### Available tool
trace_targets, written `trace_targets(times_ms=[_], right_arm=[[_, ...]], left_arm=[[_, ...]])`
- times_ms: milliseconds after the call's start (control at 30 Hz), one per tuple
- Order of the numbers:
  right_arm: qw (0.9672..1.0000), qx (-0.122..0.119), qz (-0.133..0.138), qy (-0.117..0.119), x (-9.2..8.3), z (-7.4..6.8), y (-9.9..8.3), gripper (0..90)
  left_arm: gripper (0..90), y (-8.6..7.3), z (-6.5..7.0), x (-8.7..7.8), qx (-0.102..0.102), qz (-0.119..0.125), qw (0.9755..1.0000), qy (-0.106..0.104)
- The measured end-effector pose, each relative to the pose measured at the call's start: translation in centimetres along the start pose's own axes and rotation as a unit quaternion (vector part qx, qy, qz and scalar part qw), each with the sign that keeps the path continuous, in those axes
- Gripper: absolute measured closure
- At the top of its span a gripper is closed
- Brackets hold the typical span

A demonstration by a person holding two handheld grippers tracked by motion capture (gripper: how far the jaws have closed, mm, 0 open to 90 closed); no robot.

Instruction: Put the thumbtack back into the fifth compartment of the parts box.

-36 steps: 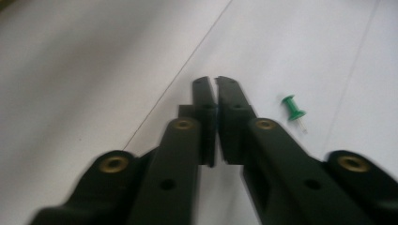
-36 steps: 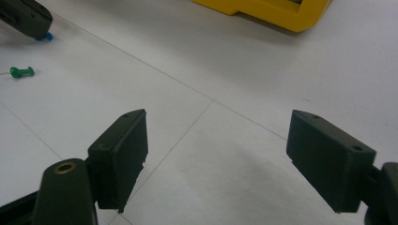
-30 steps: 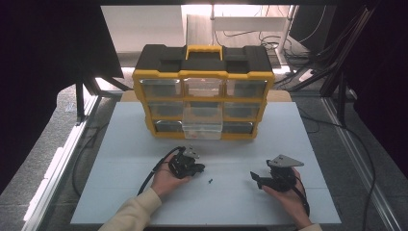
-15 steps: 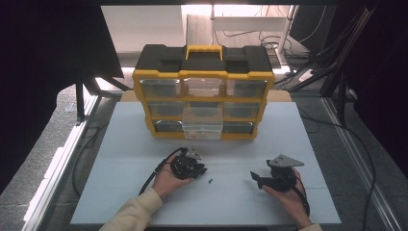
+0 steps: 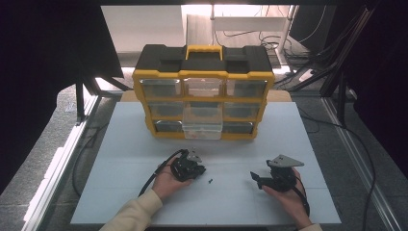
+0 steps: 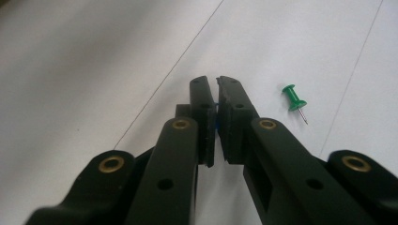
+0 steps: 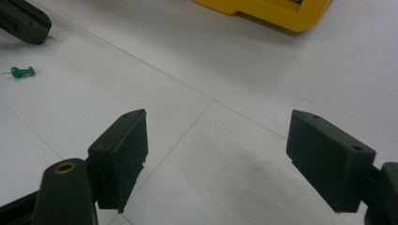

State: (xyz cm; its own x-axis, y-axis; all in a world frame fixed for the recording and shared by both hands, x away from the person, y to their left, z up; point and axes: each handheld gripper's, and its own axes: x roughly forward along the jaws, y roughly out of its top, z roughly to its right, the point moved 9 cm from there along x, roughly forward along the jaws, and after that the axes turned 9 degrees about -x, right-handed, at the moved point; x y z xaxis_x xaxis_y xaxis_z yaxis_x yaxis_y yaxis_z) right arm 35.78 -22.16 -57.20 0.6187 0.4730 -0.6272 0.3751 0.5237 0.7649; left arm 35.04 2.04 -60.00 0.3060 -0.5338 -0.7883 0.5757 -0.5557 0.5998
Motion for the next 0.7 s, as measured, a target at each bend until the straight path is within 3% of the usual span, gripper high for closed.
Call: trace_targets(times_ms=[267,433,533,700], right_arm=[[1.0,0.0,0.0,-0.001,0.0,0.1,0.0,21.6],[1.0,0.0,0.0,-0.001,0.0,0.1,0.0,21.6],[1.0,0.0,0.0,-0.001,0.0,0.1,0.0,21.6],[1.0,0.0,0.0,-0.001,0.0,0.1,0.0,21.6]], left_arm=[[85.5,0.0,-0.2,-0.4,-0.013,0.02,0.9997,-0.002],[85.5,0.4,-0.5,-1.6,-0.04,0.048,0.9978,-0.022],[85.5,0.7,-0.6,-2.7,-0.056,0.071,0.9953,-0.034],[85.4,1.0,-0.5,-4.0,-0.056,0.091,0.9936,-0.038]])
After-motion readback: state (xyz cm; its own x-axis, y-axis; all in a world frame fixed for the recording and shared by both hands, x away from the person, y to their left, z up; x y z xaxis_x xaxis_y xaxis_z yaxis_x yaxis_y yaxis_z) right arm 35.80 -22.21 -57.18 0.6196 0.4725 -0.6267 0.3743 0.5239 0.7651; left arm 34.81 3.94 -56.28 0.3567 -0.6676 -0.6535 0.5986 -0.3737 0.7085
